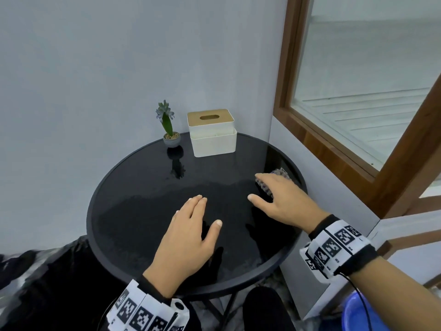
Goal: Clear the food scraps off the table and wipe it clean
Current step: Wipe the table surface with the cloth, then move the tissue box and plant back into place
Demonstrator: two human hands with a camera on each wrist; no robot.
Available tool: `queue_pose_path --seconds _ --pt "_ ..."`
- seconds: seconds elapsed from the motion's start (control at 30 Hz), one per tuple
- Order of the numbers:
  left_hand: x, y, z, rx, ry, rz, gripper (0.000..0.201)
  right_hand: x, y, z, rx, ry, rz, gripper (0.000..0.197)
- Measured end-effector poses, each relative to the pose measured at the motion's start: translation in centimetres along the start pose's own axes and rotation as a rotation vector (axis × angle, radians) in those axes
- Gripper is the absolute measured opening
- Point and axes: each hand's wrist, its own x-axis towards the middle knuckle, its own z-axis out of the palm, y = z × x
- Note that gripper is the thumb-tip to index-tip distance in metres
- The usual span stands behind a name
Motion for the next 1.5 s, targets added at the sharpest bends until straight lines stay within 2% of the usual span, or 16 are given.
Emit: queue_pose_path --seconds 0.37,0.67,0.93,1.1,1.17,1.27,1.3,1.4,1.5 --pt "2.2 -1.4 -4.6 -0.039 -0.016 -0.021 0.069 2.1 -2.6 -1.8 0.038 -0.049 0.009 0.076" --pt "9.9 -2.7 -6.4 0.075 -0.035 -0.069 0.077 6.8 -3.1 -3.2 -0.019 -0.092 0.057 0.080" --pt "17.8 -5.3 -5.7 0.079 -0.033 -0.117 0.085 12.2 -2.3 -3.4 0.041 -0.070 0.086 0.072" --pt "21.8 -6.9 -4.8 0.079 -0.051 -0.150 0.079 15.8 -1.4 -2.4 0.086 -0.101 0.106 0.068" --pt "23.2 -7.3 -4.3 0.076 -0.060 -0.160 0.072 17.2 -0.8 -1.9 0.100 -0.120 0.120 0.068" --pt "25.2 -7.8 -3.6 0.069 -0.061 -0.151 0.047 19.1 -0.1 -1.2 0.108 -0.147 0.143 0.069" --pt "25.8 -8.0 -3.3 0.057 -0.058 -0.140 0.045 19.7 0.2 -1.0 0.110 -0.155 0.154 0.068" --pt "27.3 -8.3 -2.7 -0.005 -0.061 -0.110 0.059 21.6 1.0 -0.2 0.150 -0.174 0.175 0.066" --pt "28.1 -8.8 -2.1 -0.035 -0.057 -0.120 0.061 22.9 1.3 0.4 0.176 -0.188 0.170 0.066"
